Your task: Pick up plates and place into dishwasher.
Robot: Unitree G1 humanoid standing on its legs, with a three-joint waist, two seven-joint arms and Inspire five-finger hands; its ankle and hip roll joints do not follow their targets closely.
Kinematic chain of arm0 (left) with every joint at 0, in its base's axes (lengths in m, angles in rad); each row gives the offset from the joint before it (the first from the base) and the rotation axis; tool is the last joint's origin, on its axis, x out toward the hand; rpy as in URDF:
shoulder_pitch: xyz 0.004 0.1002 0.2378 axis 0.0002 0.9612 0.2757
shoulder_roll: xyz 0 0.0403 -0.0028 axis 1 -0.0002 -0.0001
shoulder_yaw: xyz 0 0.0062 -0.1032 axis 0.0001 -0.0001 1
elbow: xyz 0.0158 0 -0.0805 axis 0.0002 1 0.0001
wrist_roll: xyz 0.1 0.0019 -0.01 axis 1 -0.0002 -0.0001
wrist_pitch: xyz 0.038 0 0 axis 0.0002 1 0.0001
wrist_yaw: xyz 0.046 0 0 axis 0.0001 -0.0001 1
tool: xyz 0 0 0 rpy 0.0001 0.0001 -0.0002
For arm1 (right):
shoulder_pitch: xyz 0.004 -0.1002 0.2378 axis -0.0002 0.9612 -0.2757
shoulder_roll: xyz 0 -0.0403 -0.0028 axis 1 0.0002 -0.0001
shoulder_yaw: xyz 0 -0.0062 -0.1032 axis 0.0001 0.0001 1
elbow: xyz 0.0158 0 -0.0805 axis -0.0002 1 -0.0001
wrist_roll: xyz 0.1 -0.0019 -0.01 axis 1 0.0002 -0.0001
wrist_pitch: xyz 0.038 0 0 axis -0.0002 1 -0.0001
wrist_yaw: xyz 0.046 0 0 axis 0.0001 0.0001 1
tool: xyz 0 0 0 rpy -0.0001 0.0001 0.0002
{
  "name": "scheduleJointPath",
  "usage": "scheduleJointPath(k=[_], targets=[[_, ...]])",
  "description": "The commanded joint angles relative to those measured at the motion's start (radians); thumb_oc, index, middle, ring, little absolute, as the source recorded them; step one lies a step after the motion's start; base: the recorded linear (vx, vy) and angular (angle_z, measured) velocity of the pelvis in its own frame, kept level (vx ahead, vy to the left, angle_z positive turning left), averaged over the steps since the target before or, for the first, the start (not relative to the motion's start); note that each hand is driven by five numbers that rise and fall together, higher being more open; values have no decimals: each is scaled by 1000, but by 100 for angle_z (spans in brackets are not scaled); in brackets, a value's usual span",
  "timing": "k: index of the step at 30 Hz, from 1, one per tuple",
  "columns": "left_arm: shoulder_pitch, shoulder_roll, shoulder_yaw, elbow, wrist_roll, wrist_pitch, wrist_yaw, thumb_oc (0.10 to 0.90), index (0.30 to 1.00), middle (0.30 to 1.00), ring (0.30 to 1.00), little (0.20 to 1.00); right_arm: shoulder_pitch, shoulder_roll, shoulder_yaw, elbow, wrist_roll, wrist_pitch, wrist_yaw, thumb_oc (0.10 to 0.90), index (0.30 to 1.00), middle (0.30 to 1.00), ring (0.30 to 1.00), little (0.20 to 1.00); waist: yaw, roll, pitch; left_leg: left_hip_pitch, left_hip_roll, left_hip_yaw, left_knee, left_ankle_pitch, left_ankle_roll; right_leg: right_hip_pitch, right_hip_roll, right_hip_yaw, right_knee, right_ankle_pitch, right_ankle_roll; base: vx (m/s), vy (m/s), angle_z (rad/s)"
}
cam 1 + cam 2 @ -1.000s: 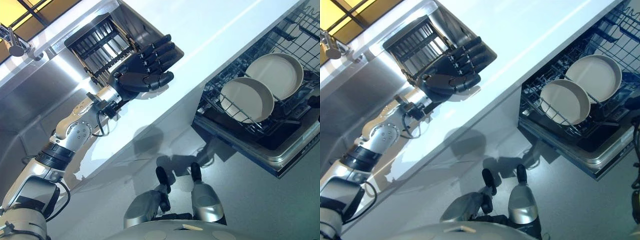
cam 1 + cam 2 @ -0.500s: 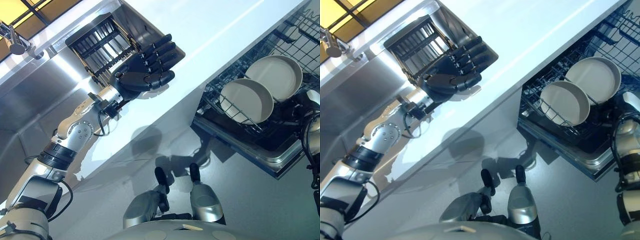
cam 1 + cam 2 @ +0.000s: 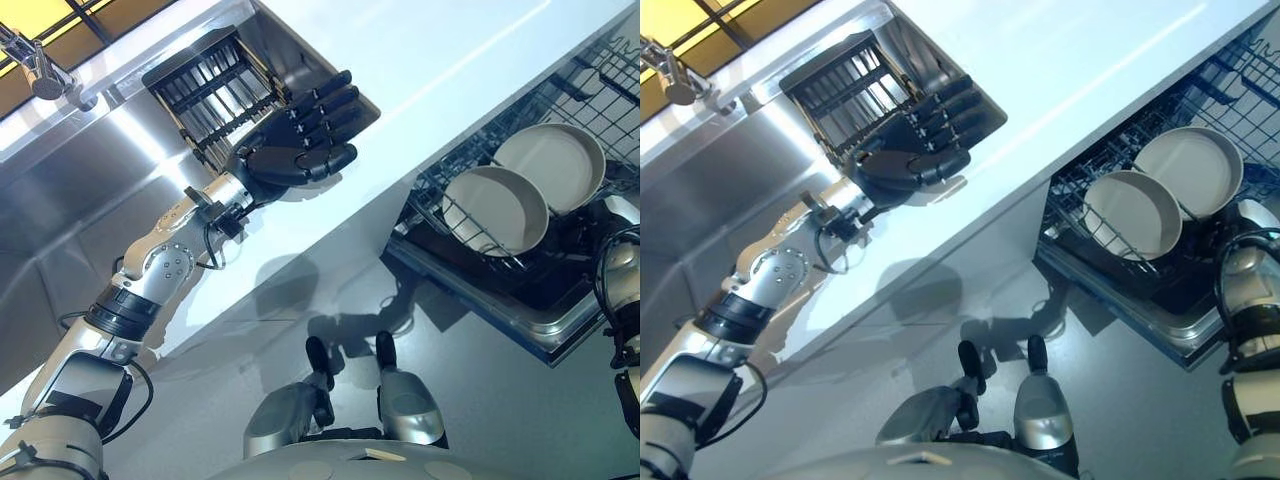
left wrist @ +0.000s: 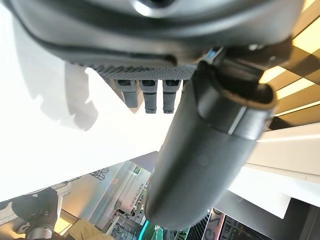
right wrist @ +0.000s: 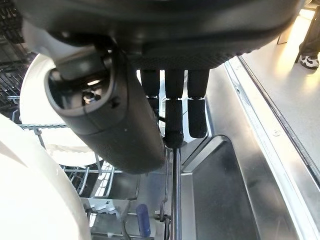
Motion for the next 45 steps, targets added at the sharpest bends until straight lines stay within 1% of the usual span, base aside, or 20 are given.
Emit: scheduleJointPath(k=[1, 6, 12, 16, 19, 21, 24, 27, 28, 35, 40, 45], targets=[[-11, -60, -45, -128, -19, -22, -60, 800, 900, 900, 900, 900, 13, -51, 49, 69, -52, 54, -14, 100, 300, 300, 300, 200, -4, -7, -82, 25, 27, 32, 16, -83, -55, -91, 55, 6, 125, -67, 24, 0, 0, 0], [-19, -67, -46, -135, -6, -6, -54, 800, 900, 900, 900, 900, 54, -47, 38, 90, -61, 57, -3, 100, 300, 300, 300, 200, -7, -21, -79, 24, 30, 34, 14, -82, -55, -92, 59, 9, 121, -62, 24, 0, 0, 0], [-30, -71, -45, -131, -4, 1, -50, 800, 900, 900, 900, 900, 63, -37, 41, 94, -89, 63, 17, 100, 300, 300, 300, 200, -9, -26, -78, 22, 33, 36, 14, -79, -58, -91, 61, 13, 117, -60, 25, 0, 0, 0], [-36, -70, -44, -132, -9, 3, -48, 800, 900, 900, 900, 900, 63, -32, 46, 95, -84, 58, 40, 100, 300, 300, 300, 200, -9, -24, -76, 21, 33, 36, 16, -78, -58, -90, 59, 11, 115, -59, 26, 0, 0, 0], [-42, -78, -47, -131, -4, 8, -41, 800, 900, 900, 900, 900, 46, -1, 61, 89, -61, 57, 70, 100, 300, 300, 300, 200, -6, -19, -70, 19, 33, 36, 16, -77, -58, -92, 56, 10, 115, -56, 25, 0, 0, 0], [-43, -87, -51, -130, 1, 8, -41, 800, 900, 900, 900, 900, 37, 18, 71, 92, -36, 32, 62, 100, 300, 300, 300, 200, -4, -13, -67, 18, 32, 34, 17, -77, -58, -92, 54, 9, 113, -56, 24, 0, 0, 0], [-53, -101, -62, -122, 5, 7, -43, 800, 900, 900, 900, 900, 5, 72, 109, 104, -51, -6, 61, 100, 300, 300, 300, 200, 3, 3, -66, 16, 27, 27, 18, -77, -57, -92, 50, 8, 113, -57, 22, 0, 0, 0], [-60, -110, -69, -111, 7, 0, -49, 800, 900, 900, 900, 900, -17, 104, 137, 118, -67, -18, 83, 100, 300, 300, 300, 200, 6, 11, -66, 16, 26, 26, 20, -78, -57, -91, 47, 8, 115, -58, 21, 0, 0, 0], [-66, -114, -77, -108, 4, -4, -48, 800, 900, 900, 900, 900, -29, 128, 160, 129, -65, -23, 88, 100, 300, 300, 300, 200, 9, 16, -66, 17, 24, 24, 21, -77, -57, -89, 46, 6, 113, -57, 20, 0, 0, 0], [-87, -144, -97, -96, 3, -5, -47, 800, 900, 900, 900, 900, -98, 200, 214, 172, -45, -64, 85, 100, 300, 300, 300, 200, 24, 29, -68, 22, 19, 13, 25, -79, -55, -82, 43, 4, 115, -57, 17, 0, 0, 0], [-92, -160, -104, -77, -3, -9, -56, 800, 900, 900, 900, 900, -154, 215, 243, 186, -44, -85, 76, 100, 300, 300, 300, 200, 32, 34, -70, 23, 16, 8, 28, -79, -54, -80, 41, 4, 118, -57, 16, 0, 0, 0], [-75, -178, -106, -61, 14, -11, -72, 800, 900, 900, 900, 900, -202, 219, 244, 171, 19, -80, 50, 100, 300, 300, 300, 200, 38, 36, -74, 30, 13, 2, 30, -80, -53, -74, 41, 7, 121, -57, 15, 21, 8, -2]])
